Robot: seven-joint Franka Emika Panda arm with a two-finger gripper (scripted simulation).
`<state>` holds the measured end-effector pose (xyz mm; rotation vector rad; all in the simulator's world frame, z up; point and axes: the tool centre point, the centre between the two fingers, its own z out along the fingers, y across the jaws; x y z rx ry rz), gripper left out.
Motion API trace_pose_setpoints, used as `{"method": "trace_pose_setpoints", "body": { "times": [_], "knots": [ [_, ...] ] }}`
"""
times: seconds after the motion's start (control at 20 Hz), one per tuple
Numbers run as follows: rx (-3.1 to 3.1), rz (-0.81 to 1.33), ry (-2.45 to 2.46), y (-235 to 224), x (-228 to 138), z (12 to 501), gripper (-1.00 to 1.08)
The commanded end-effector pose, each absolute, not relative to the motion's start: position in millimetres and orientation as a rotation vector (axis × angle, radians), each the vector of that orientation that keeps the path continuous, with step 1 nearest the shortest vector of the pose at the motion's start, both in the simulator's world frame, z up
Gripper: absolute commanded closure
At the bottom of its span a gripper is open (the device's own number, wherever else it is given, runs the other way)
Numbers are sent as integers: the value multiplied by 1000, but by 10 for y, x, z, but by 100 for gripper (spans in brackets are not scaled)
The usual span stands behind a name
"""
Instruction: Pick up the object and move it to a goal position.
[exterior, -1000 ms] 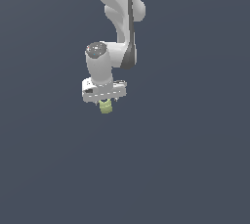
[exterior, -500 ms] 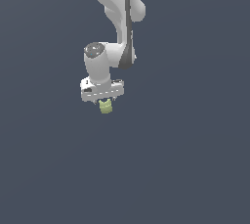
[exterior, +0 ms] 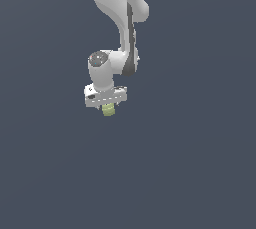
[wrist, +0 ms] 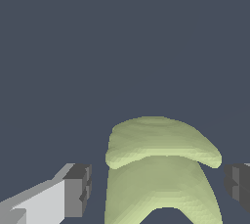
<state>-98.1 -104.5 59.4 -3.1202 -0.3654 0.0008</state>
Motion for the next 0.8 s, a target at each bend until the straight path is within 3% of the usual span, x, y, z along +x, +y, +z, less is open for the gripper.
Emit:
{"method": "trace_pose_setpoints", "body": {
  "times": [0.0,0.3,0.35,0.75],
  "knots": [
    [-3120,0,-366,-1047,-985,490,-92],
    [-3120,0,-367,-1049,-980,398,-92],
    [-3120,0,-367,-1049,-980,398,108],
    [-3120,0,-367,-1049,-980,398,108]
  ]
}}
